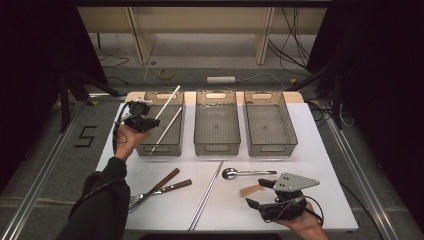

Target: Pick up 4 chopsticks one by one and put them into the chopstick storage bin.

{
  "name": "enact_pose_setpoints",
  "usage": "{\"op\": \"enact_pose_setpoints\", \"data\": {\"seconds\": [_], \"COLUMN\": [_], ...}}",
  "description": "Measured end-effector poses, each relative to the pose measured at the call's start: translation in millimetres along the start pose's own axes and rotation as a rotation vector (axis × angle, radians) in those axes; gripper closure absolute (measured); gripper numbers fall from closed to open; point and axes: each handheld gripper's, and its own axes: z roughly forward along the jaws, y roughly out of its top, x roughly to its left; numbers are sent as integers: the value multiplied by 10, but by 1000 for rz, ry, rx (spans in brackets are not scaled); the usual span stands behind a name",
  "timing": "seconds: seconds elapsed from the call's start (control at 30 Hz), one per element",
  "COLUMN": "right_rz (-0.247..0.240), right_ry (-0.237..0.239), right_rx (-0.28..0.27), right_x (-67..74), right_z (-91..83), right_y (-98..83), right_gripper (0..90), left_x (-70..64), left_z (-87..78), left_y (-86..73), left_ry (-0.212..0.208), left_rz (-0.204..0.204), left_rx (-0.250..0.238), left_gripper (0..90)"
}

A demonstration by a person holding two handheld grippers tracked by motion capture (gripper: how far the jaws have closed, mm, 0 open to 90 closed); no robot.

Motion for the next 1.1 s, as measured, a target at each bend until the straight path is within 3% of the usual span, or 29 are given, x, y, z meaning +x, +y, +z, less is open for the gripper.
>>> {"op": "enact_pose_setpoints", "data": {"seconds": [0.53,0.77,0.83,0.9,1.1], "right_rz": [-5,-8,-6,-7,-10], "right_ry": [13,22,22,23,23], "right_rx": [9,15,16,16,14], "right_x": [5,8,7,6,-1], "right_z": [28,37,36,32,24], "right_y": [-8,-5,-4,-6,-10], "right_gripper": [279,280,280,280,281], "left_x": [86,79,76,66,-18], "left_z": [234,292,303,303,206], "left_y": [26,29,35,49,44], "left_ry": [16,19,22,32,-15], "left_rz": [-39,-46,-49,-50,-49], "left_rx": [72,82,75,62,40], "left_gripper": [841,836,799,701,590]}}
